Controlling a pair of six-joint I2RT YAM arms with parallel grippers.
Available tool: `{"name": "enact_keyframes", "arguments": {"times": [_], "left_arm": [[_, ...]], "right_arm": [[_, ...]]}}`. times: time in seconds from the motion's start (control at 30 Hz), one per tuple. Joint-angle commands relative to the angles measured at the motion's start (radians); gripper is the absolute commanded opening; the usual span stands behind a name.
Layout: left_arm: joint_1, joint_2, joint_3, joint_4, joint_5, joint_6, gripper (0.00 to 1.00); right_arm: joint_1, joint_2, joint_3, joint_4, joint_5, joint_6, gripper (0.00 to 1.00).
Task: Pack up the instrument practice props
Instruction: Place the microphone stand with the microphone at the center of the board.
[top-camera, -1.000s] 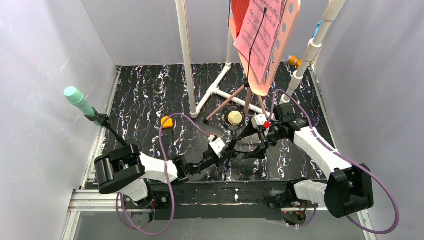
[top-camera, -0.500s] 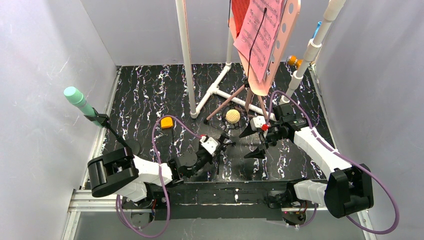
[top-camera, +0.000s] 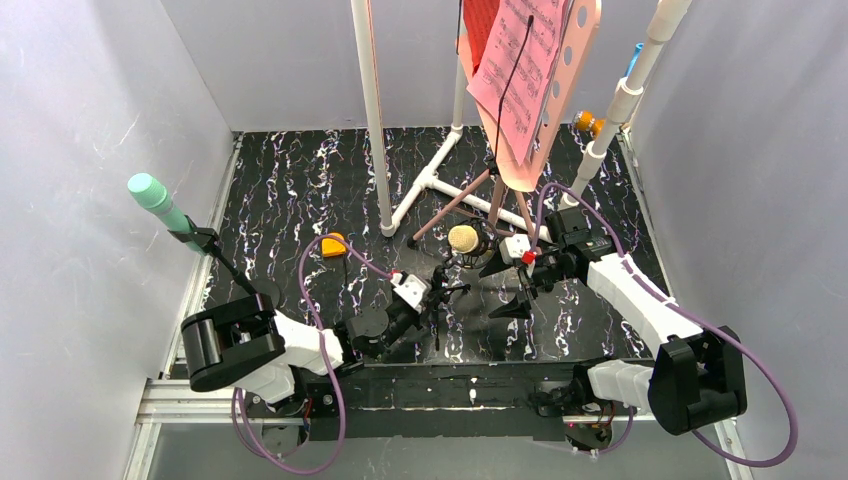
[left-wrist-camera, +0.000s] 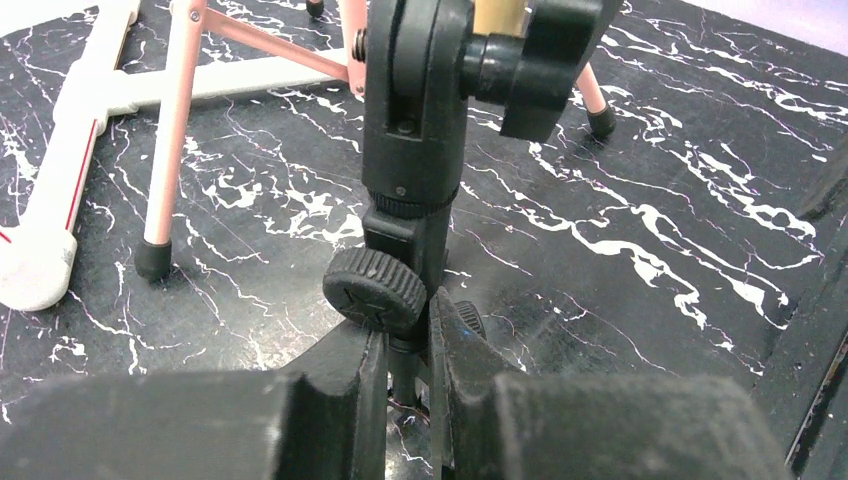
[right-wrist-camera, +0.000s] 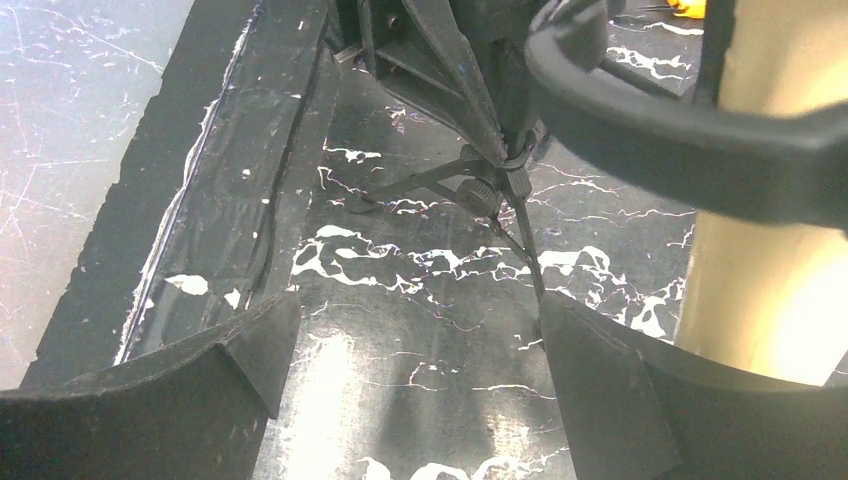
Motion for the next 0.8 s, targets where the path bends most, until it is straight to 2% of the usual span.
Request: {"name": "enact_keyframes", "arguments": {"times": [0.0, 0.2, 0.7, 0.77], "left_arm": [[0.002, 0.011, -0.014, 0.090, -0.066, -0.055, 0.00], [0.002, -0.003, -0.044, 0.093, -0.138, -0.068, 0.00], [0.002, 0.028, -0.076, 0.088, -0.134, -0.124, 0.00], [0.002, 0.026, -0.080, 0.088, -0.131, -0.129, 0.06]], "right_arm": [[-0.004, 0.010, -0.012, -0.020, -0.004, -0.031, 0.98], [-0.006, 0.004, -0.012, -0.020, 0.015, -0.034, 0.98], [-0.008, 0.006, -0.012, -0.021, 0.031, -0.042, 0.98], [-0.008, 0.007, -0.014, -0.021, 0.030, -0.044, 0.98]]}}
